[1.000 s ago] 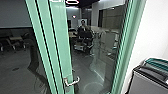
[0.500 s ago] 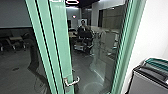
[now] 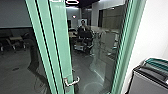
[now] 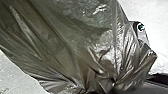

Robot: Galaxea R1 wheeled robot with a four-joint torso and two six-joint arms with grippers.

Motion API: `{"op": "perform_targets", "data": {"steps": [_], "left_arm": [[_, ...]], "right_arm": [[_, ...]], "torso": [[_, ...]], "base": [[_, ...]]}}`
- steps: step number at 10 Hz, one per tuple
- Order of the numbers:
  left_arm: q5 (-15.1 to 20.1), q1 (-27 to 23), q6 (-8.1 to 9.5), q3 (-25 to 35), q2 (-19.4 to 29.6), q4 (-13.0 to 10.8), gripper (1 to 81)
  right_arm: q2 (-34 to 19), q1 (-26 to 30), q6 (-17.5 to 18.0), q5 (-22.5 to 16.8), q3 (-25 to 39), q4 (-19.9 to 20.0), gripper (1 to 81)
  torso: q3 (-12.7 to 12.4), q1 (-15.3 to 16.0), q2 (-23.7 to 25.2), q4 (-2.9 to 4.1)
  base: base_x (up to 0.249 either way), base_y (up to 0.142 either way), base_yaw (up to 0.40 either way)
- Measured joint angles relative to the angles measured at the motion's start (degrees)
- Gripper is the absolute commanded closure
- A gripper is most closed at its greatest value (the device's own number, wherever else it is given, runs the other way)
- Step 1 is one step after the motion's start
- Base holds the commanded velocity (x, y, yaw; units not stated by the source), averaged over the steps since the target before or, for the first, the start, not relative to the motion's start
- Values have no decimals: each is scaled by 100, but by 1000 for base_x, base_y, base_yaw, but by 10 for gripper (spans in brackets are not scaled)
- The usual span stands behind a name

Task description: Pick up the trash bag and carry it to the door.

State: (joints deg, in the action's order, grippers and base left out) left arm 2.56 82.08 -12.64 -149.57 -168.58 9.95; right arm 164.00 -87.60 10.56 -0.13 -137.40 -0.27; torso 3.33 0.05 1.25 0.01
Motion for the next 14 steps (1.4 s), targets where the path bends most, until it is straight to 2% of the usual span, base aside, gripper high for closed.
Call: {"op": "perform_targets", "data": {"steps": [14], "left_arm": [[-4, -16, -80, -63, -29, -67, 811]], "right_arm": [[0, -5, -1, -2, -37, -4, 10]], "torso": [[0, 0, 0, 0]], "base": [[0, 0, 247]]}}
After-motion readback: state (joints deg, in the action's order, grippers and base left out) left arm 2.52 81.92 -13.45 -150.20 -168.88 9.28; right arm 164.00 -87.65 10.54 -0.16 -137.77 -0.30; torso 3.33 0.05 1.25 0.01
